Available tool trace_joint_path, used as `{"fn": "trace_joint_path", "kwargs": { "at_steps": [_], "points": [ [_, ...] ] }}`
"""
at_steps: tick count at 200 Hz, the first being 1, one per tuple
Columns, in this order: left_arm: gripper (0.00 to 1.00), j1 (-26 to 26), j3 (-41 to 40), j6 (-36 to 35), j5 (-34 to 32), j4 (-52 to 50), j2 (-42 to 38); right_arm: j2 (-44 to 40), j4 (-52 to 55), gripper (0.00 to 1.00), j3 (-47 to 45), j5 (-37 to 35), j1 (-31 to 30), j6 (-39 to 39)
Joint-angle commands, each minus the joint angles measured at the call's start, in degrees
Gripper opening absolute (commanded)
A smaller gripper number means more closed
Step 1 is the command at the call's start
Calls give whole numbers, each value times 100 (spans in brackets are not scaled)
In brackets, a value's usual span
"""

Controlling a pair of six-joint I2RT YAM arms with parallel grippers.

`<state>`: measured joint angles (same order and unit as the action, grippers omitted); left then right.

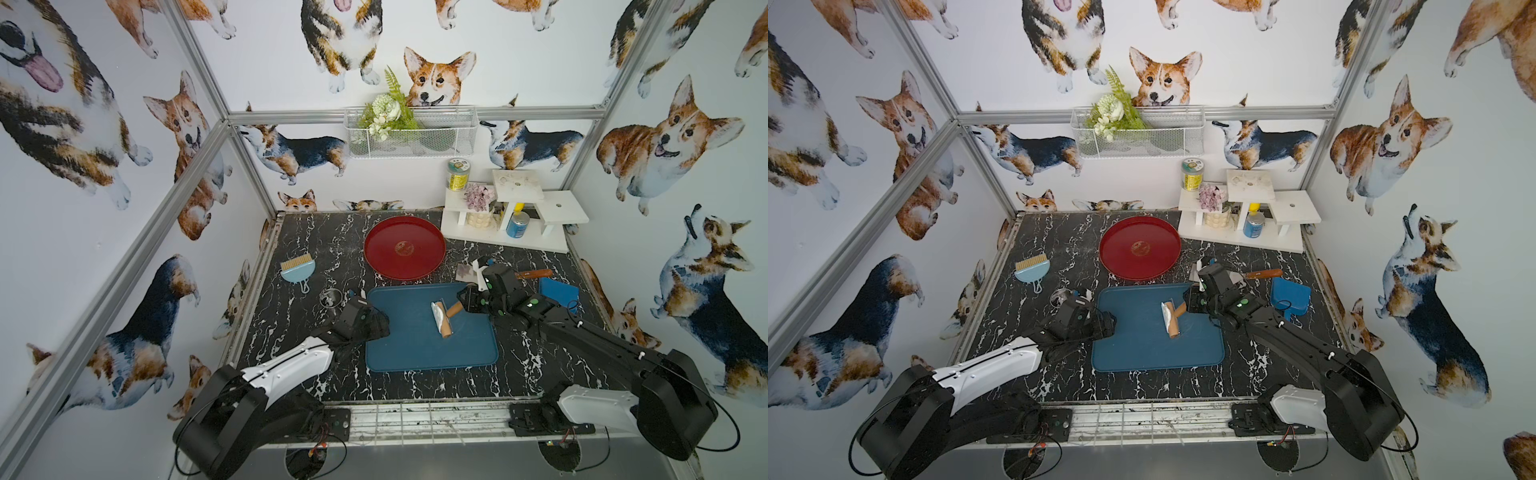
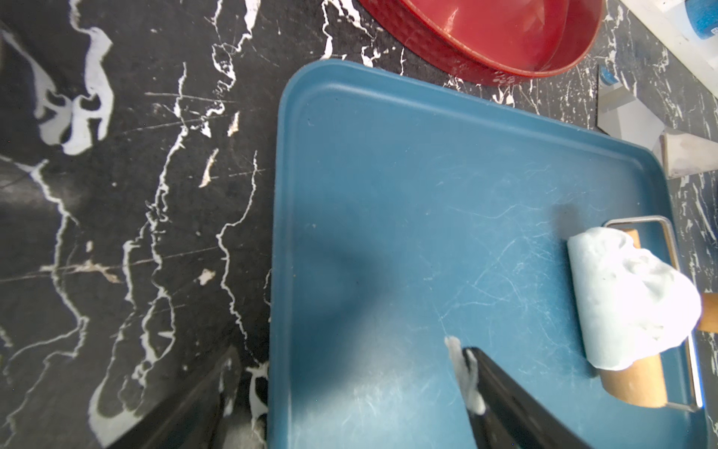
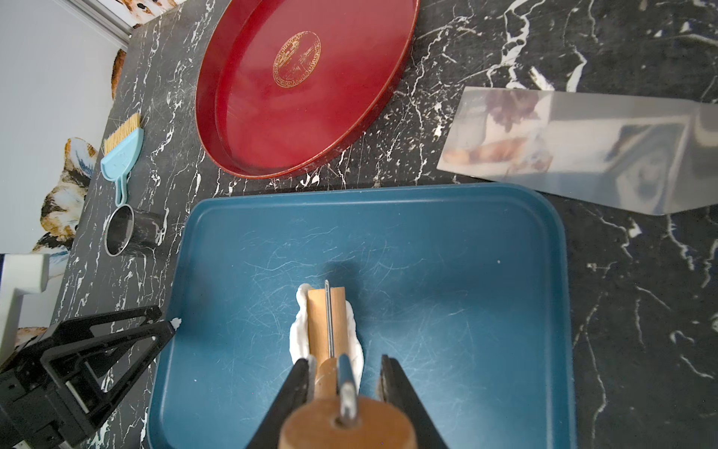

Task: Roll out the dumpling wrappers from the dough
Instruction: Flatten out the dough on the work surface.

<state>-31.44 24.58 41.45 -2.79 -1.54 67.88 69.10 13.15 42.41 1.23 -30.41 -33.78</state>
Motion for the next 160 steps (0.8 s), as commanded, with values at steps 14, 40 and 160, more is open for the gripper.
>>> {"fn": "trace_joint_path", "kwargs": {
  "at_steps": [14,40,160],
  "points": [
    [94,10,38,-41,-45,-3,6,-24,1050,0,-84,-657,52,481],
    [94,8,47,-41,-38,7,6,-25,996,0,-92,-531,53,435],
    [94,8,185,-77,-3,11,146,257,479,0,-232,15,-2,165]
  ]
}}
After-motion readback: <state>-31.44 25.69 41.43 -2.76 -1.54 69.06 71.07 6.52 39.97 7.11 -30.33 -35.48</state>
